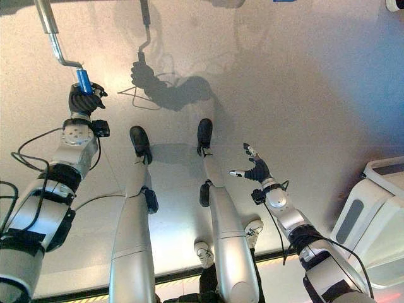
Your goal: Raise the hospital bed
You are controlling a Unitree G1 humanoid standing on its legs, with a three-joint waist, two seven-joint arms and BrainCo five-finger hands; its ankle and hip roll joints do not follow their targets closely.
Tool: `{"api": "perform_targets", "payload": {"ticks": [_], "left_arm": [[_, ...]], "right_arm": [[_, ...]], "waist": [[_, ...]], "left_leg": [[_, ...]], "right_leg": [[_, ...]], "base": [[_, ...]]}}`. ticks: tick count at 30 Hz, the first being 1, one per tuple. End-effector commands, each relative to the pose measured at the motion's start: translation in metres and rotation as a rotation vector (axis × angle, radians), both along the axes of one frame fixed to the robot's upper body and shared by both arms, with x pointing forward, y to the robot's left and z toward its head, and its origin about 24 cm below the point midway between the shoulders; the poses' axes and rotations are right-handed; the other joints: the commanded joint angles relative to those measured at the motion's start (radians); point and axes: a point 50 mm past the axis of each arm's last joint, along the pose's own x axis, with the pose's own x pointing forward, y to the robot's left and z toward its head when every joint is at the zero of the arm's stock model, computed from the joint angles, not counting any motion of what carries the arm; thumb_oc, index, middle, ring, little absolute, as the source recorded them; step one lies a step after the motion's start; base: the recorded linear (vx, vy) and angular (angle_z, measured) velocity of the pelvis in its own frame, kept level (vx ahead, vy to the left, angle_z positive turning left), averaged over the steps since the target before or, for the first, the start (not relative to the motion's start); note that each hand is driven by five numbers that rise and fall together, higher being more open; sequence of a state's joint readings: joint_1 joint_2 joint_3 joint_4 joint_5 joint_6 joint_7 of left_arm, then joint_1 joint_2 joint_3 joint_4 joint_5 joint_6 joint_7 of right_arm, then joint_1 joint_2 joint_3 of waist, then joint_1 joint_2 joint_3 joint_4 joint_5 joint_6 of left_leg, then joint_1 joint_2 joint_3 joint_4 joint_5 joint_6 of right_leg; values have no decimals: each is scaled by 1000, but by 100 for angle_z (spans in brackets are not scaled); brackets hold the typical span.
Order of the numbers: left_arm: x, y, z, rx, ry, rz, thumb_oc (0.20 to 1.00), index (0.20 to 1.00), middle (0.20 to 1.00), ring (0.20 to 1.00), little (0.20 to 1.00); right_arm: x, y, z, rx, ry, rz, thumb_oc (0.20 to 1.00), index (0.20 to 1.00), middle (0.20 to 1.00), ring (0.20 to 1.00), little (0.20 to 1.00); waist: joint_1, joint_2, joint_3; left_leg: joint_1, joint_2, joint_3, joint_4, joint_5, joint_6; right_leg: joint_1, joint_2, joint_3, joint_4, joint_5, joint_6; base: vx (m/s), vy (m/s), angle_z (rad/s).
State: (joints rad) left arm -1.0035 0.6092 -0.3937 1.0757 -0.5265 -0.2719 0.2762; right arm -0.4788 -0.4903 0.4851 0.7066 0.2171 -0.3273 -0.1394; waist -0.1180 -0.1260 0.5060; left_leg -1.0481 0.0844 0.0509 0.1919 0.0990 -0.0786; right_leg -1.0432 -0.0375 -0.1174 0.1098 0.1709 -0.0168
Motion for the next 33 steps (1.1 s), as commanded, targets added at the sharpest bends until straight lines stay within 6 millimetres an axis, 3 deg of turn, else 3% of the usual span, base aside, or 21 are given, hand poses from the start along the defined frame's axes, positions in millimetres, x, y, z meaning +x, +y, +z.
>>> {"api": "perform_targets", "payload": {"ticks": [1,8,16,20,27,33], "left_arm": [[-4,4,4,32,-28,-15,200,200,200,200,200],[1,-13,9,83,-36,-85,200,200,200,200,200],[7,-45,13,175,-41,-192,200,200,200,200,200],[8,-75,13,232,-55,-304,200,200,200,200,200],[-1,-111,21,253,-124,-493,200,200,200,200,200],[-13,-122,27,245,-173,-600,200,200,200,200,200]], "right_arm": [[-20,-8,-15,-25,34,27,1000,1000,1000,1000,1000],[-22,-6,-17,-31,44,44,1000,1000,1000,1000,1000],[-24,-7,-20,-53,62,60,1000,1000,1000,1000,1000],[-25,-9,-22,-76,73,62,1000,1000,1000,1000,1000],[-31,-16,-27,-87,100,55,1000,1000,1000,1000,1000],[-37,-22,-33,-94,125,46,1000,1000,1000,1000,1000]], "waist": [[3,10,-9],[-1,13,-9],[-9,14,-2],[-12,16,5],[-8,31,10],[-3,44,12]], "left_leg": [[75,-55,23,22,-105,52],[76,-54,25,28,-106,52],[86,-54,28,27,-100,49],[93,-53,27,24,-91,45],[100,-57,27,22,-84,43],[104,-60,30,17,-77,42]], "right_leg": [[31,17,26,98,-72,116],[30,16,27,105,-73,114],[36,19,29,106,-67,113],[42,20,26,106,-65,111],[50,20,24,104,-62,110],[56,18,21,100,-58,111]], "base": [[0,0,0],[0,0,0],[-9,-17,0],[-21,-43,1],[-6,-9,0],[0,0,0]]}}
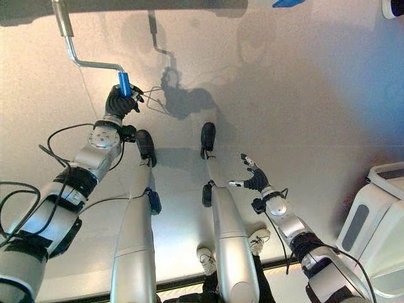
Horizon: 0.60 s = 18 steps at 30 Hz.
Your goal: Raise the hospital bed
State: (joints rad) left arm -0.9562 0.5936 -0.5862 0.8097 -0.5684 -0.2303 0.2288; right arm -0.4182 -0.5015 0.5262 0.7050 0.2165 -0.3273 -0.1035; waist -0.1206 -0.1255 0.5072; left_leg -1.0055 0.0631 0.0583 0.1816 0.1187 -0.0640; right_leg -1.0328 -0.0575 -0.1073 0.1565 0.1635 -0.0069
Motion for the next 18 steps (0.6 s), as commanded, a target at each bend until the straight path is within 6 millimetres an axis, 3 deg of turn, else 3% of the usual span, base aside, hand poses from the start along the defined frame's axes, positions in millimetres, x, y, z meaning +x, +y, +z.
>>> {"api": "perform_targets", "payload": {"ticks": [1,13,18], "left_arm": [[-17,-56,32,118,-198,-323,200,200,200,200,200],[-57,-51,31,128,-210,-530,200,200,200,200,200],[-92,-36,30,101,-214,-629,200,200,200,200,200]], "right_arm": [[-22,-23,-11,-68,39,-3,1000,1000,1000,1000,1000],[-33,-30,-23,-62,91,-25,1000,1000,1000,1000,1000],[-39,-32,-30,-50,115,-46,1000,1000,1000,1000,1000]], "waist": [[1,47,11],[27,74,5],[46,85,0]], "left_leg": [[63,-40,22,25,-95,27],[83,-48,24,10,-87,26],[92,-50,25,7,-87,25]], "right_leg": [[46,38,11,54,-50,101],[64,34,5,45,-46,101],[72,32,2,43,-49,101]], "base": [[0,0,0],[0,0,0],[0,0,0]]}}
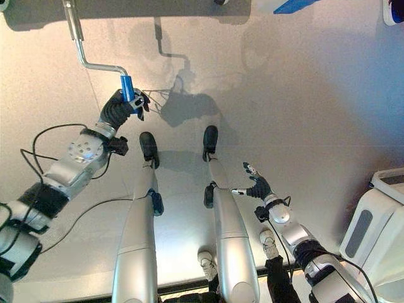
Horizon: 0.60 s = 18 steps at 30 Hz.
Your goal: Raise the hospital bed
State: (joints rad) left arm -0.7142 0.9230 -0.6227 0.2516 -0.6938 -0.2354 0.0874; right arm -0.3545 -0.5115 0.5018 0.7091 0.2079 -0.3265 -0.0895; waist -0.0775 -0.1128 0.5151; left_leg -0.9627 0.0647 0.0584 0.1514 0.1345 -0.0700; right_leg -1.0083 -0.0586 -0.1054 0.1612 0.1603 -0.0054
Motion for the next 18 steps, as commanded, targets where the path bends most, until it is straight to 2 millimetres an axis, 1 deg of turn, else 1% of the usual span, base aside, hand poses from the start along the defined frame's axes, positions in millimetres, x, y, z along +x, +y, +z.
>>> {"api": "perform_targets", "payload": {"ticks": [1,3,4,5,8,13,14,18], "left_arm": [[-43,-38,18,-17,-153,-340,200,200,200,200,200],[-56,-33,16,-22,-128,-372,200,200,200,200,200],[-56,-33,16,-22,-128,-372,200,200,200,200,200],[-67,-28,15,-17,-105,-394,200,200,200,200,200],[-80,-20,13,0,-82,-404,200,200,200,200,200],[-97,-7,11,0,-43,-408,200,200,200,200,200],[-97,-7,11,0,-42,-407,200,200,200,200,200],[-106,8,4,-4,7,-363,200,200,200,200,200]], "right_arm": [[-26,-22,-17,-44,67,-24,1000,1000,1000,1000,1000],[-29,-22,-20,-47,80,-23,1000,1000,1000,1000,1000],[-29,-22,-20,-47,80,-22,1000,1000,1000,1000,1000],[-32,-24,-23,-52,95,-24,1000,1000,1000,1000,1000],[-35,-28,-25,-56,107,-31,1000,1000,1000,1000,1000],[-42,-32,-32,-67,138,-36,1000,1000,1000,1000,1000],[-42,-32,-32,-67,139,-35,1000,1000,1000,1000,1000],[-47,-39,-36,-83,162,-46,1000,1000,1000,1000,1000]], "waist": [[8,75,-9],[12,77,-11],[12,77,-11],[18,79,-12],[30,82,-13],[46,85,-15],[45,84,-15],[60,91,-20]], "left_leg": [[52,-51,24,35,-104,31],[55,-52,25,35,-103,31],[55,-52,25,35,-103,31],[54,-52,25,38,-104,31],[60,-52,23,30,-100,30],[70,-53,21,22,-97,30],[70,-53,21,22,-97,30],[71,-54,18,28,-97,33]], "right_leg": [[49,33,-1,39,-46,99],[51,30,-3,39,-46,99],[51,30,-3,39,-46,99],[52,28,-7,41,-47,100],[57,25,-10,36,-45,102],[69,23,-15,31,-45,105],[70,23,-15,31,-45,105],[74,18,-20,37,-46,105]], "base": [[0,0,0],[0,0,0],[0,0,0],[-3,-2,3],[1,1,2],[0,-1,1],[0,0,0],[0,0,0]]}}
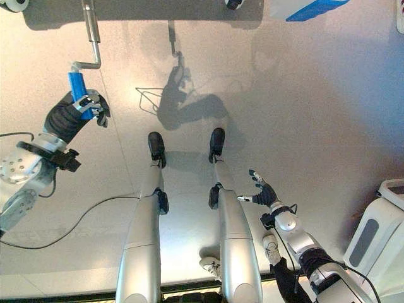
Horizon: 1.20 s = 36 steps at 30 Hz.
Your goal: Raise the hospital bed
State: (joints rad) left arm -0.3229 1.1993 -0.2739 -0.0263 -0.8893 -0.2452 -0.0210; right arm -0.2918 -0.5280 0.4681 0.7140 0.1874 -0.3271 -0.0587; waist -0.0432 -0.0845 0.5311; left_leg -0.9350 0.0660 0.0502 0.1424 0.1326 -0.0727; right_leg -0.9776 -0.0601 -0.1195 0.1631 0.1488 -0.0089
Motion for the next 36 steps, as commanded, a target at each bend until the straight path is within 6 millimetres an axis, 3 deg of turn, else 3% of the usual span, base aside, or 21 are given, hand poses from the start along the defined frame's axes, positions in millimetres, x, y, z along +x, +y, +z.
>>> {"api": "perform_targets", "payload": {"ticks": [1,10,23,36], "left_arm": [[-48,-52,-19,49,-9,-374,200,200,200,200,200],[-40,-2,-46,15,5,-49,200,200,200,200,200],[-8,38,-91,-133,63,329,200,200,200,200,200],[21,47,-106,-312,96,521,200,200,200,200,200]], "right_arm": [[-32,-24,-23,-62,103,-29,1000,1000,1000,1000,1000],[-30,-23,-14,-56,51,-19,1000,1000,1000,1000,1000],[-19,-25,6,-69,-40,-16,1000,1000,1000,1000,1000],[-12,-21,14,-65,-64,-13,1000,1000,1000,1000,1000]], "waist": [[25,62,-36],[43,64,-32],[24,34,-26],[-9,-16,-25]], "left_leg": [[44,-55,26,37,-95,36],[50,-58,23,38,-96,40],[30,-55,21,47,-101,44],[-27,-48,16,97,-131,51]], "right_leg": [[43,20,-6,35,-35,109],[51,13,-10,33,-39,111],[42,12,-9,19,-35,112],[18,19,-1,12,-31,113]], "base": [[0,0,0],[0,0,0],[4,14,-1],[15,42,4]]}}
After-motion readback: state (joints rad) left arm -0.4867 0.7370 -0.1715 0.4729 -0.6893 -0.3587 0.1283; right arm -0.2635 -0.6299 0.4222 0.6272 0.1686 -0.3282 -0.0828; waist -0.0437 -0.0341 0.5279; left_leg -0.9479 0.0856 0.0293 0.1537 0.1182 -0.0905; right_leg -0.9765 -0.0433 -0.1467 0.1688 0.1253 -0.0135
